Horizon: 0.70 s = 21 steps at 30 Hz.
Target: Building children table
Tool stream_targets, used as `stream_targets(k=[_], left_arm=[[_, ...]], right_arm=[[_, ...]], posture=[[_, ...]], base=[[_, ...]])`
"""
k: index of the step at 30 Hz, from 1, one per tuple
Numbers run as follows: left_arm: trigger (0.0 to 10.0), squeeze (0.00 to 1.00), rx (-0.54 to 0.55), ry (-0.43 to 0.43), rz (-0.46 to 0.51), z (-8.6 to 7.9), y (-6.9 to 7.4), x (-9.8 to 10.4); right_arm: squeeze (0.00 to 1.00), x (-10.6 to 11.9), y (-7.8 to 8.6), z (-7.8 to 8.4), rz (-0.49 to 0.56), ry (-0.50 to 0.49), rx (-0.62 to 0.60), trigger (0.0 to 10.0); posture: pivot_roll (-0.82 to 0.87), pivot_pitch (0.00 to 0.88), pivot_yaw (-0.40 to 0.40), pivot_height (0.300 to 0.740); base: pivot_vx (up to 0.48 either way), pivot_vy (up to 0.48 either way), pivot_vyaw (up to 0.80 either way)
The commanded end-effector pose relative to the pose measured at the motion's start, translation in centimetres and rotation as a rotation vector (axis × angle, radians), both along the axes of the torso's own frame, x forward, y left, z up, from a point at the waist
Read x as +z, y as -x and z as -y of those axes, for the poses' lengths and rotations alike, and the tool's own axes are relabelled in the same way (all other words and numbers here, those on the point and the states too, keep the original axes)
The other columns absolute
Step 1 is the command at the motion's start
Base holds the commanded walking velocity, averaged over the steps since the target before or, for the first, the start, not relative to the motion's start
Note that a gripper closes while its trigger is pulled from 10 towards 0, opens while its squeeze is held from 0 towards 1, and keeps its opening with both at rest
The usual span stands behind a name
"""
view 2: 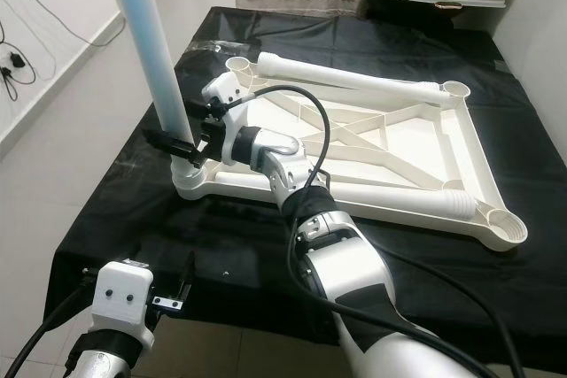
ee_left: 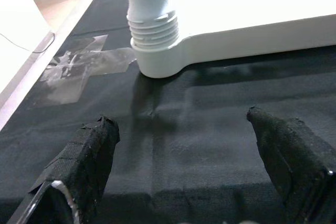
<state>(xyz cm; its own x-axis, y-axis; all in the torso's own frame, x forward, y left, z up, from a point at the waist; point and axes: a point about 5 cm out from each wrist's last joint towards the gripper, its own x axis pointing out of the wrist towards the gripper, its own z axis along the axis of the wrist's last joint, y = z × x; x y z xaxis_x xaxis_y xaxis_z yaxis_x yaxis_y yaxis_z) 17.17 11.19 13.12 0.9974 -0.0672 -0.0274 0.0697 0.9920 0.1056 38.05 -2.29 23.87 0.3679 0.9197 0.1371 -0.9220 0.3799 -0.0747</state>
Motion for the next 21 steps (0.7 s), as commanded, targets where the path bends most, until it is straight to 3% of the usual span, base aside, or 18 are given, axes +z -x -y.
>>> stream_targets(k=[1, 8, 20, 21], left_arm=[[10.0, 0.0, -0.052, 0.043, -0.001, 1.7, 0.7, 0.5], [10.0, 0.0, -0.052, 0.047, -0.004, 1.9, 0.8, 0.4], [10.0, 0.0, -0.055, 0.048, -0.004, 2.0, 0.8, 0.4], [10.0, 0.0, -0.055, 0.048, -0.004, 2.1, 0.8, 0.4]], right_arm=[[0.0, 0.4, 0.0, -0.7, 0.014, -0.007, 0.003, 10.0], [0.0, 1.1, 0.3, -2.3, 0.027, -0.025, 0.013, 10.0], [0.0, 0.8, 0.5, -3.3, 0.025, -0.023, 0.004, 9.7], [0.0, 0.7, 0.5, -3.3, 0.022, -0.025, -0.002, 4.4]], posture=[[0.07, 0.17, -0.051, 0.74], [0.07, 0.169, -0.059, 0.74], [0.07, 0.161, -0.061, 0.74], [0.07, 0.161, -0.061, 0.74]], base=[[0.0, 0.0, 0.0], [0.0, 0.0, 0.0], [0.0, 0.0, 0.0], [0.0, 0.0, 0.0]])
